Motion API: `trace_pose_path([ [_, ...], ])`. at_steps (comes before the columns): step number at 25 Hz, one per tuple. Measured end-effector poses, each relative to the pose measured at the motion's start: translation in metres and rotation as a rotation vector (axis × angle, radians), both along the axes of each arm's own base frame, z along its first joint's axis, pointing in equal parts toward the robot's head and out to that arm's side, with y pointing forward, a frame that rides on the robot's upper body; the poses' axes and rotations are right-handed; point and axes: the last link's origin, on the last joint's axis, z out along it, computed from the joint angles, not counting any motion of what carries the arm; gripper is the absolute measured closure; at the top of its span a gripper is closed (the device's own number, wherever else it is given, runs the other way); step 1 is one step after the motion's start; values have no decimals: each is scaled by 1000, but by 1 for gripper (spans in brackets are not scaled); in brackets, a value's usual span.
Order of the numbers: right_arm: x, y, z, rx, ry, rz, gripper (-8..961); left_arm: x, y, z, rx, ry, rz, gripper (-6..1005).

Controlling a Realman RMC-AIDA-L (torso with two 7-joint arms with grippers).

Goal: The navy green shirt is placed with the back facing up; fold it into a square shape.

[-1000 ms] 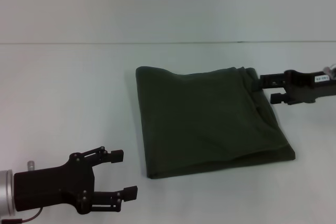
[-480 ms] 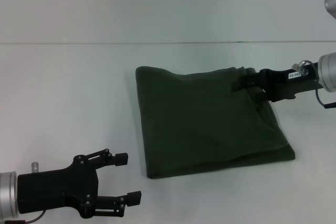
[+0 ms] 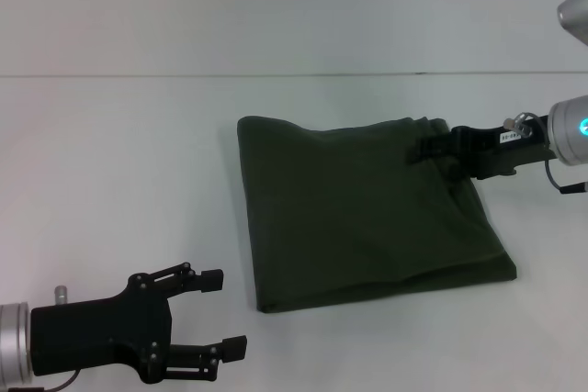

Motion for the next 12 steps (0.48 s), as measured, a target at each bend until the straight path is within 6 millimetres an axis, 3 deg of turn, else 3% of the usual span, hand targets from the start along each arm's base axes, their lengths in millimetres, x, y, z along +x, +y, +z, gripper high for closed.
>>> trace_pose_path([
  [12,1,-3,-14,5,-17,13,37,0,-1,-1,-2,-7,11,48],
])
